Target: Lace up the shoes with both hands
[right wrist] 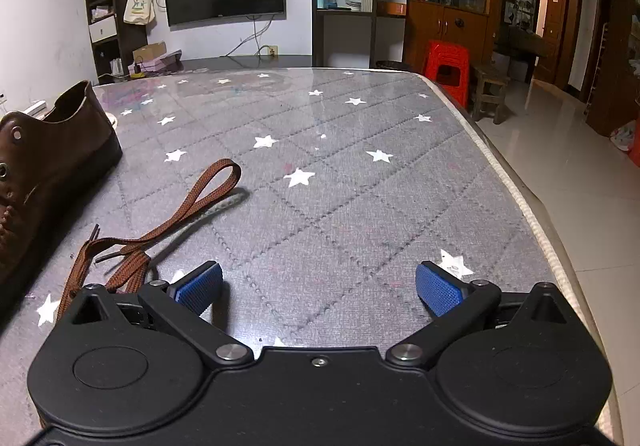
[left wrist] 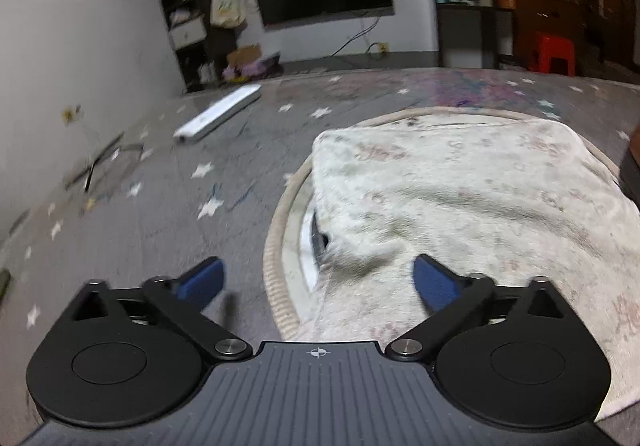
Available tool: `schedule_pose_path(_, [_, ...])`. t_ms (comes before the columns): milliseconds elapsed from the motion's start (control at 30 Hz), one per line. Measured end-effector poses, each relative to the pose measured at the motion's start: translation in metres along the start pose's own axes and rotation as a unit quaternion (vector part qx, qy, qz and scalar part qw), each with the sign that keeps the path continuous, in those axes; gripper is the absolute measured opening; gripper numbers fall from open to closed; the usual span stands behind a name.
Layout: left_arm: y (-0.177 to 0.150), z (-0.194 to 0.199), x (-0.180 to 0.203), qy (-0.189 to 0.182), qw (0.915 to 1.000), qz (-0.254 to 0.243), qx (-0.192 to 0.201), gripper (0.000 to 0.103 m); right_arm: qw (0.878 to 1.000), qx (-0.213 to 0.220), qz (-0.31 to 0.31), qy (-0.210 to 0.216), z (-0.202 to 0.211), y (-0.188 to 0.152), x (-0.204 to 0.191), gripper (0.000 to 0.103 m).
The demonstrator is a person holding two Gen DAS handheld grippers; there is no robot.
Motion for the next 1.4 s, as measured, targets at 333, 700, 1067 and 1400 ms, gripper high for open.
schedule_pose_path(333, [0.002, 0.0, 0.002, -0.012, 0.9998, 0.018, -0.006, 0.103, 1.0, 0.0, -0.002, 0.001, -0.001, 0.001, -0.001, 0.103])
schedule_pose_path(700, [0.002, 0.001, 0.0, -0.013, 0.9997, 0.019, -0.007, 0.103, 1.0, 0.0, -0.002, 0.001, -0.005, 0.004, 0.001, 0.103])
schedule_pose_path(1067, [0.0, -0.001, -0.002, -0.013, 0.9997, 0.019, -0.006, 0.103, 1.0, 0.0, -0.002, 0.001, -0.004, 0.002, -0.001, 0.103])
schedule_pose_path(1400, [0.0, -0.002, -0.002, -0.013, 0.9997, 0.019, -0.005, 0.103, 1.0, 0.0, -0.003, 0.001, -0.003, 0.001, -0.002, 0.103])
Point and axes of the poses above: each gripper's, at about its wrist camera, not at the fingertips, and z roughly against the way its jaws point, x to its right, y to its top, the point moved 1 cm from there along -z, roughly the way its jaws point, and after that the axes turned 2 degrees about x, right-handed, at the moved point
